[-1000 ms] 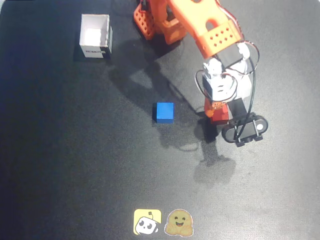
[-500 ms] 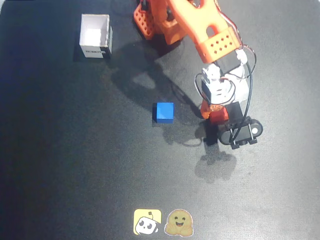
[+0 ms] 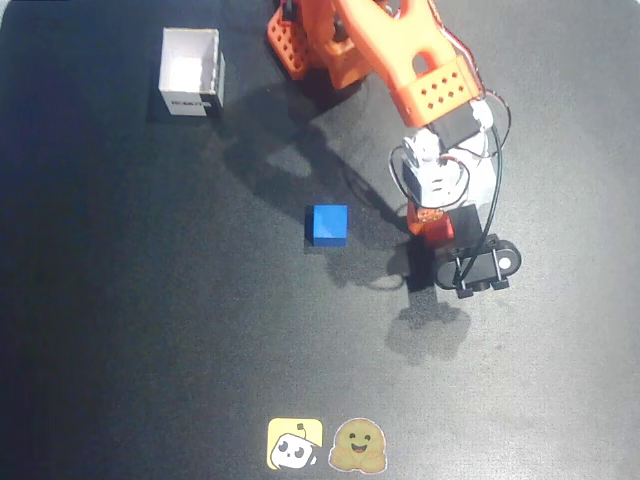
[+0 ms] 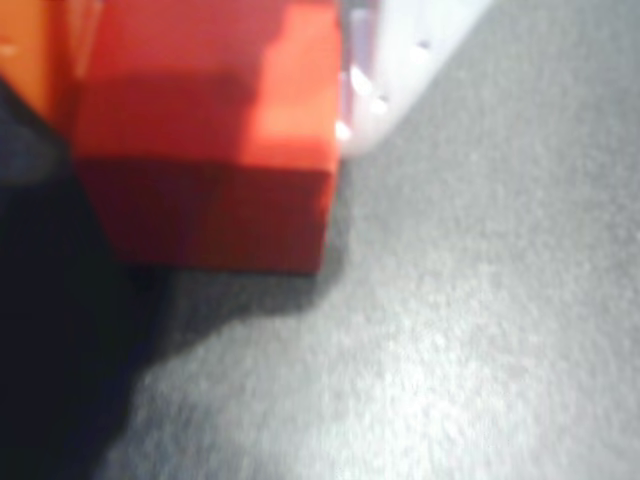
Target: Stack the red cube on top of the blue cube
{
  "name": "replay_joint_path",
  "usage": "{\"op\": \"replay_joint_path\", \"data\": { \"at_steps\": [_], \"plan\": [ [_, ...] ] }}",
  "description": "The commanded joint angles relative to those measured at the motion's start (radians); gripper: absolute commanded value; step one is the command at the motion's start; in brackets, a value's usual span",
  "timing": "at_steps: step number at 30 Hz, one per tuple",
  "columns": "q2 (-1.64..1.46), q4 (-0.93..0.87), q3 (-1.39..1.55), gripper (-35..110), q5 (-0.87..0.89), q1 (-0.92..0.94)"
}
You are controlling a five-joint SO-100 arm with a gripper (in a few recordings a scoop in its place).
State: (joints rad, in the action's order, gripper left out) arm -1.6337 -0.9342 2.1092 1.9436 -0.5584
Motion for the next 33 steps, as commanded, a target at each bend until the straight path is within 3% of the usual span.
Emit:
{"op": "replay_joint_path", "data": {
  "at_steps": [1,12,22,33],
  "plan": [
    [-0.107,-0.066,-0.012,0,0.002,0.041],
    [-0.278,-0.331,-0.097,0,-0.163,0.284],
    [-0.293,-0.388,-0.097,0,-0.268,0.462],
    [-0.276,-0.394,-0.083,0,-0.278,0.494]
  ]
}}
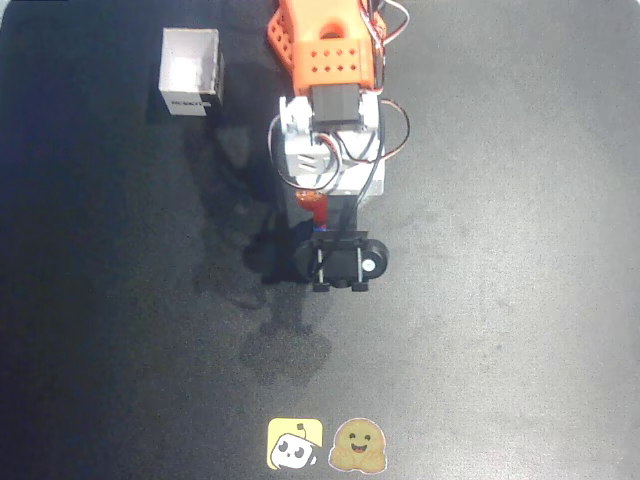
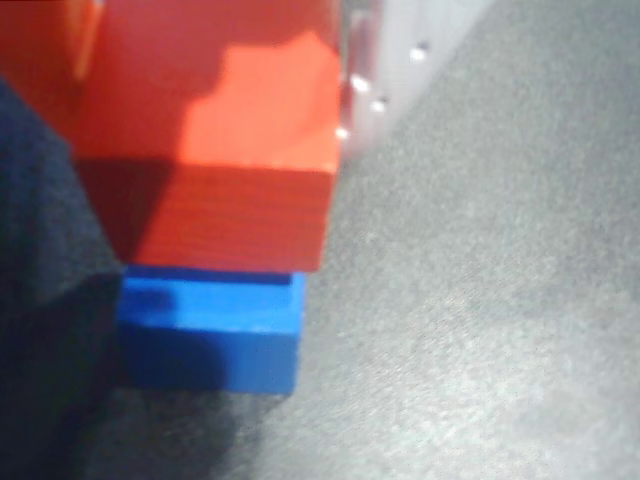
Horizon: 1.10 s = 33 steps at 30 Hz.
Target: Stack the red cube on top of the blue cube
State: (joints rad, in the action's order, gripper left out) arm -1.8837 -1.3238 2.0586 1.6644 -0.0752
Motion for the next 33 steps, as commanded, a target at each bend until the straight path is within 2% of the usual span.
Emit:
{"op": "replay_joint_path", "data": {
  "at_steps": [1,33],
  "plan": [
    [-0.026,-0.006,-0.032,0,0.002,0.011],
    [0.043,0.118,0.058,0,0.003,0.017]
  ]
}}
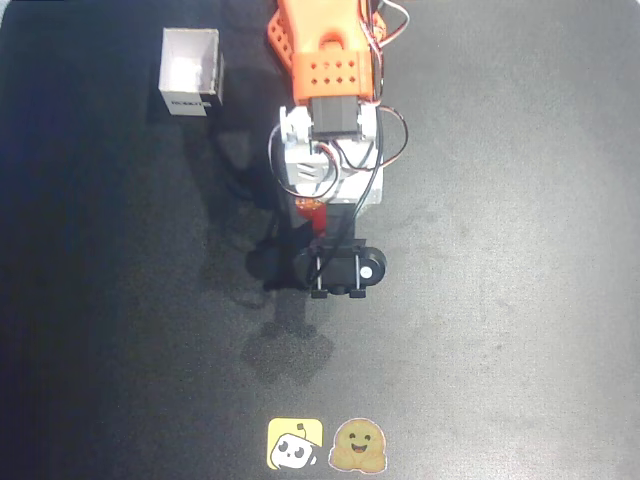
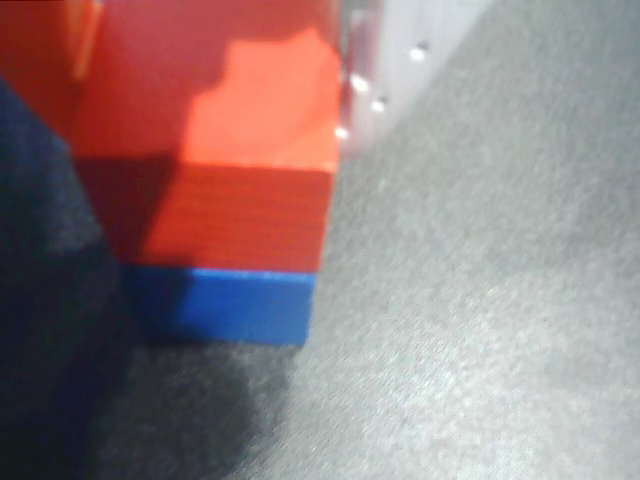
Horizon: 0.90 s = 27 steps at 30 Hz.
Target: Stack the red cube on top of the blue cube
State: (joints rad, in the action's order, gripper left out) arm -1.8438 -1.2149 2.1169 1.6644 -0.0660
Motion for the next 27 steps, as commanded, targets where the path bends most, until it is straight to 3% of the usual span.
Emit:
{"op": "replay_joint_path", "data": {
  "at_steps": [1,6,27],
  "plan": [
    [0.003,0.009,0.000,0,0.003,0.008],
    [0.003,0.017,0.000,12,0.002,0.008],
    [-0.037,0.021,0.000,29,-0.015,-0.008]
  ]
}}
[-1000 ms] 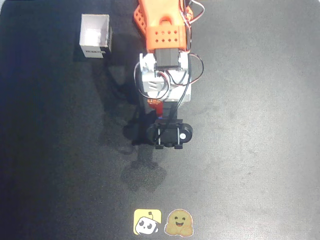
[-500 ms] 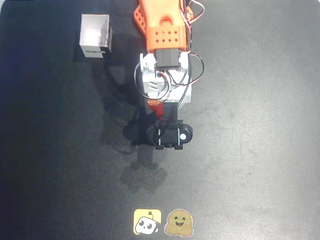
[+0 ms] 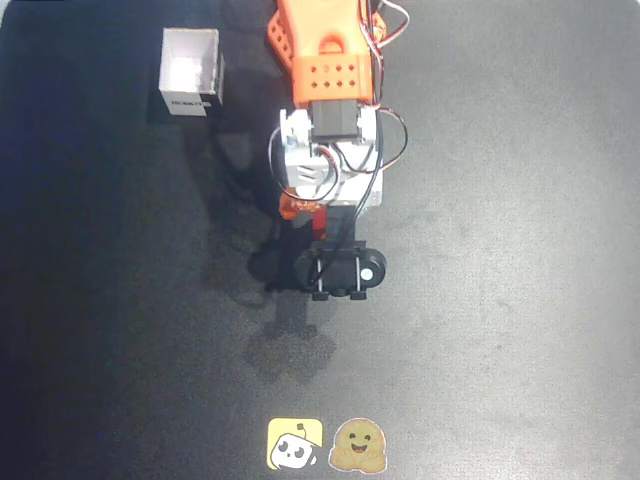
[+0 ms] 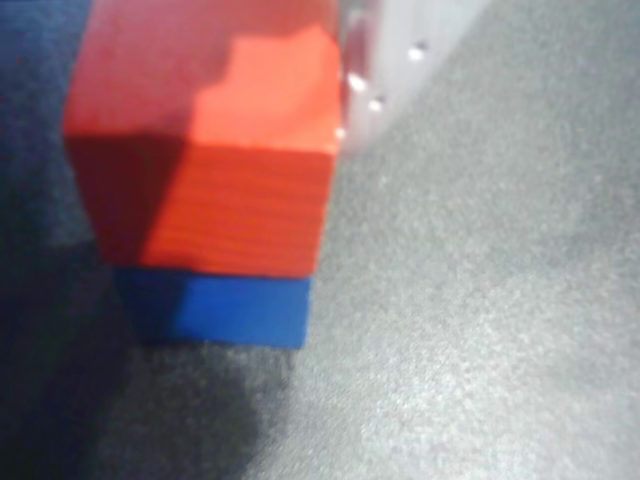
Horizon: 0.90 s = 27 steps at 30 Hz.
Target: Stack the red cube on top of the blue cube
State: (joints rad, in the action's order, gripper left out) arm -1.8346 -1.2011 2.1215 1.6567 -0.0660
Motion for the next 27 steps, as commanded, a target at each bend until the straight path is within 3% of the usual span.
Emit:
{"op": "replay_joint_path", "data": {
  "at_steps": [1,10,15,27],
  "plan": [
    [-0.058,0.008,-0.006,30,-0.008,-0.009],
    [-0.422,0.038,0.083,32,0.017,-0.055],
    [-0.678,0.034,0.124,0,-0.052,-0.057],
    [-1.362,-0.143,0.460,0,-0.091,0.020]
  ]
}}
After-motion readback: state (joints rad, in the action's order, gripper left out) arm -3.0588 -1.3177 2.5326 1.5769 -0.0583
